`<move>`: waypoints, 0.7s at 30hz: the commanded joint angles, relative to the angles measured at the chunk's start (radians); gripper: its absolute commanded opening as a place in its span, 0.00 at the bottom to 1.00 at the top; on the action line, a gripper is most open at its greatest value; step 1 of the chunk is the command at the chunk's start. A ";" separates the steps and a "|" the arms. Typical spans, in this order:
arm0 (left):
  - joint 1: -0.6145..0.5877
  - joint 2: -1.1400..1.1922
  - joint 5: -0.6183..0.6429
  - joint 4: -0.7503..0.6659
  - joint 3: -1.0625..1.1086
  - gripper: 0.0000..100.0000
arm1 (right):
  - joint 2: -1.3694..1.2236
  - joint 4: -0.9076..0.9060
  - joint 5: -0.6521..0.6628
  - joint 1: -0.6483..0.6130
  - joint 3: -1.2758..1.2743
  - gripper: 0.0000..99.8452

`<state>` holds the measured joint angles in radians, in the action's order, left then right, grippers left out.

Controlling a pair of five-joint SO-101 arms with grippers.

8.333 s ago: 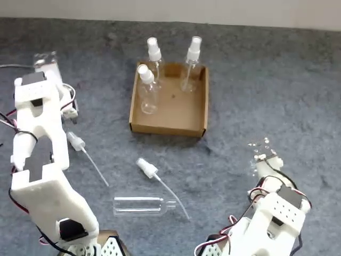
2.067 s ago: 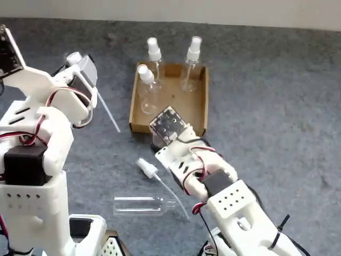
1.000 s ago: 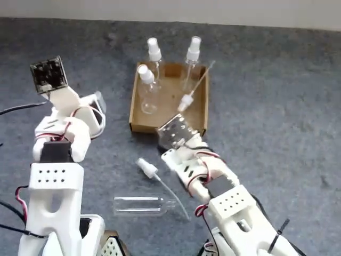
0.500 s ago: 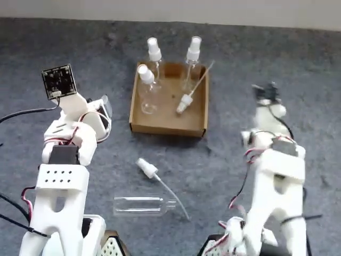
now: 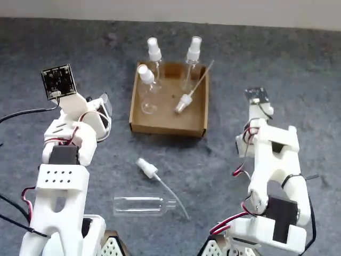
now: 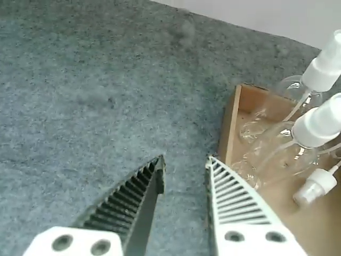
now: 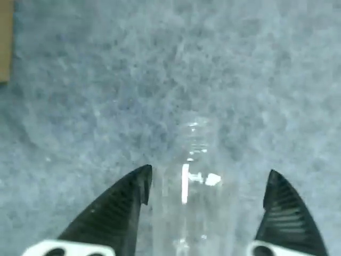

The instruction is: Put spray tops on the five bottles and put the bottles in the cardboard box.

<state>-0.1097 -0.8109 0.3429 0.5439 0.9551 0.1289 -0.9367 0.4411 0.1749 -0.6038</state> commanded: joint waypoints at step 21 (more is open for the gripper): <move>-0.148 -0.021 -0.126 -0.123 0.216 0.09 | -0.303 -0.018 -0.615 -0.578 0.684 0.28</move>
<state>-0.1619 -0.8109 0.2816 0.4626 1.1193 -0.1596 -0.9782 -0.1158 -0.3897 -0.0315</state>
